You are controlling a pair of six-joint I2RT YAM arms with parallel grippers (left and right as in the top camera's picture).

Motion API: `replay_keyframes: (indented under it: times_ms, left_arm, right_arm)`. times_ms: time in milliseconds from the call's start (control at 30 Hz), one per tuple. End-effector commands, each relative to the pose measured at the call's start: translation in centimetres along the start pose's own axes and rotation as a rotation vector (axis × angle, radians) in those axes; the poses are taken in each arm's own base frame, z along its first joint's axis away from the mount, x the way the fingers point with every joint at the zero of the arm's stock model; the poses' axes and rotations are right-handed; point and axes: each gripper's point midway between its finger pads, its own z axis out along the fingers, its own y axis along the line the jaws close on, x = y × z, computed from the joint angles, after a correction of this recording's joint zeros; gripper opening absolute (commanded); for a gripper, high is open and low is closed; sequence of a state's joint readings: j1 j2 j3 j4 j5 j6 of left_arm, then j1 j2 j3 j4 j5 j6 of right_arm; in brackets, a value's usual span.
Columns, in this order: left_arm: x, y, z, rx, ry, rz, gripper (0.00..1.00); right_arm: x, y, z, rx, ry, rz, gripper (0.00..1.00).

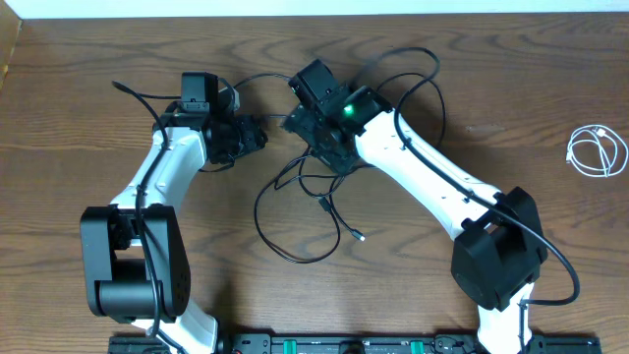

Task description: Untangle cables

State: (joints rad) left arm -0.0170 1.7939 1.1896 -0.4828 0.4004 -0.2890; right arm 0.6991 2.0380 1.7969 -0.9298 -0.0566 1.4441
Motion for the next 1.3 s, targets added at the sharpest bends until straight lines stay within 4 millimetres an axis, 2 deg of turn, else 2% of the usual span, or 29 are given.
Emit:
replay_keyframes:
  times_ms: [0, 200, 333, 533, 733, 867, 1100, 1267]
  left_arm:
    - [0.1, 0.2, 0.3, -0.011, 0.005, -0.007, 0.54]
    - [0.1, 0.2, 0.3, -0.011, 0.005, -0.007, 0.54]
    - [0.1, 0.2, 0.3, -0.011, 0.005, -0.007, 0.54]
    - [0.1, 0.2, 0.3, -0.010, 0.005, -0.014, 0.54]
    - [0.1, 0.2, 0.3, -0.011, 0.005, -0.014, 0.54]
    - [0.1, 0.2, 0.3, -0.010, 0.005, -0.014, 0.54]
    - [0.1, 0.2, 0.3, -0.011, 0.005, -0.014, 0.54]
    - [0.1, 0.2, 0.3, -0.010, 0.005, -0.015, 0.54]
  right_arm:
    - [0.1, -1.1, 0.6, 0.047, -0.005, 0.283, 0.99]
    - [0.1, -1.3, 1.8, 0.063, -0.009, 0.421, 0.99]
    - [0.0, -1.8, 3.7, 0.089, -0.016, 0.515, 0.99]
    - [-0.8, -1.8, 6.6, 0.091, -0.019, 0.526, 0.99]
    - [-1.3, -3.2, 6.7, 0.145, -0.033, 0.547, 0.99]
    - [-1.3, -3.4, 7.1, 0.152, -0.034, 0.547, 0.99]
    - [-2.5, -3.4, 10.3, 0.134, -0.082, 0.544, 0.99]
    - [-2.7, -4.6, 12.4, 0.173, -0.085, 0.550, 0.99]
